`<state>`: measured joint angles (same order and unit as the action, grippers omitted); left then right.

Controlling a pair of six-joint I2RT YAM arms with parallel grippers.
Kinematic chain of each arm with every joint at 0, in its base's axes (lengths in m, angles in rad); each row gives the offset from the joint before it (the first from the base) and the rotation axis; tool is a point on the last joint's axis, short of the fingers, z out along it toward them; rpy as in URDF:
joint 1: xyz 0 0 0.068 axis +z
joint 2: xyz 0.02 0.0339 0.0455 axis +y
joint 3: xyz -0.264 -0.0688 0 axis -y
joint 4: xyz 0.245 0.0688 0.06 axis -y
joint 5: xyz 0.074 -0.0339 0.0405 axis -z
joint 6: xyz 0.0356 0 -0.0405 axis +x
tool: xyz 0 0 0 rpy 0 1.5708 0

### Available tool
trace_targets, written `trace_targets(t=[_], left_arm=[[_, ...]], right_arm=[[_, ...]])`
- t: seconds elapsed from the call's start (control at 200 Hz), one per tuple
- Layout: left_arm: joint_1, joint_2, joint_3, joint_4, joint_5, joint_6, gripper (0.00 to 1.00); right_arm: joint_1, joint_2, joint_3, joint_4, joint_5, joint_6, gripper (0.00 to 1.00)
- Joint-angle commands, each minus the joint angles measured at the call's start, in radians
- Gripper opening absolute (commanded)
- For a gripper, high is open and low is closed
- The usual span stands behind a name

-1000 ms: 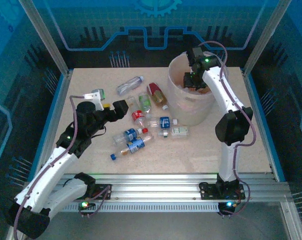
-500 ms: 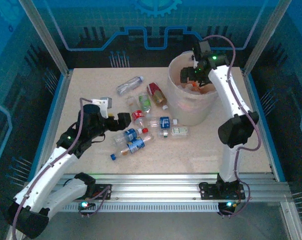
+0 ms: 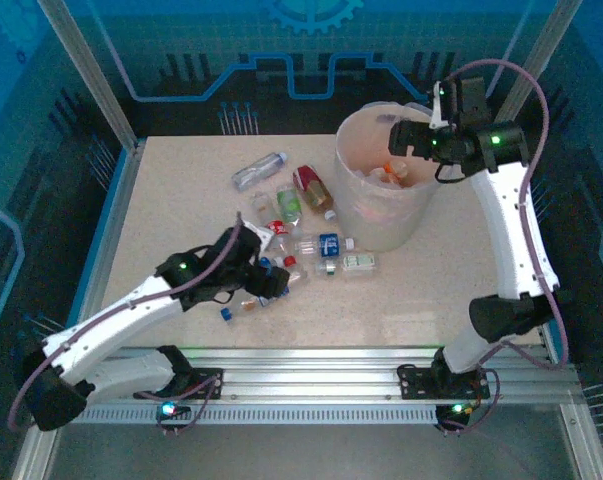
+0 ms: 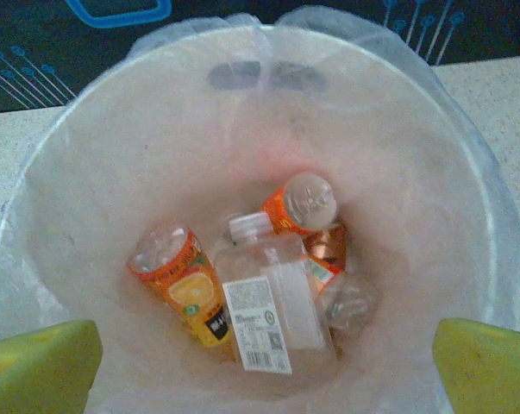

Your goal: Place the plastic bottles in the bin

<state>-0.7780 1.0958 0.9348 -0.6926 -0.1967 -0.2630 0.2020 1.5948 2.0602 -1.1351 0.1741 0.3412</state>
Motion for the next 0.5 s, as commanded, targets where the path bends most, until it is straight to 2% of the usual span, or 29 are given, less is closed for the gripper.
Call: trace_targets(t=[0.0,0.32,0.495], left_arm=[[-0.057,0.083,0.043,-0.069,-0.117,0.024,0.86],[-0.133,0.343,0.123,-0.113,-0.207,0.071,0.81],[-0.148,0.422,0.146,-0.127,-0.252,0.071,0.79]], right_arm=[[-0.026,-0.067,-0.096,0.067,-0.014,0.044,1.00],[-0.061,-0.222,-0.295,0.130,0.002,0.089,1.00],[-0.082,-0.260,-0.341,0.147,-0.017,0.094,1.00]])
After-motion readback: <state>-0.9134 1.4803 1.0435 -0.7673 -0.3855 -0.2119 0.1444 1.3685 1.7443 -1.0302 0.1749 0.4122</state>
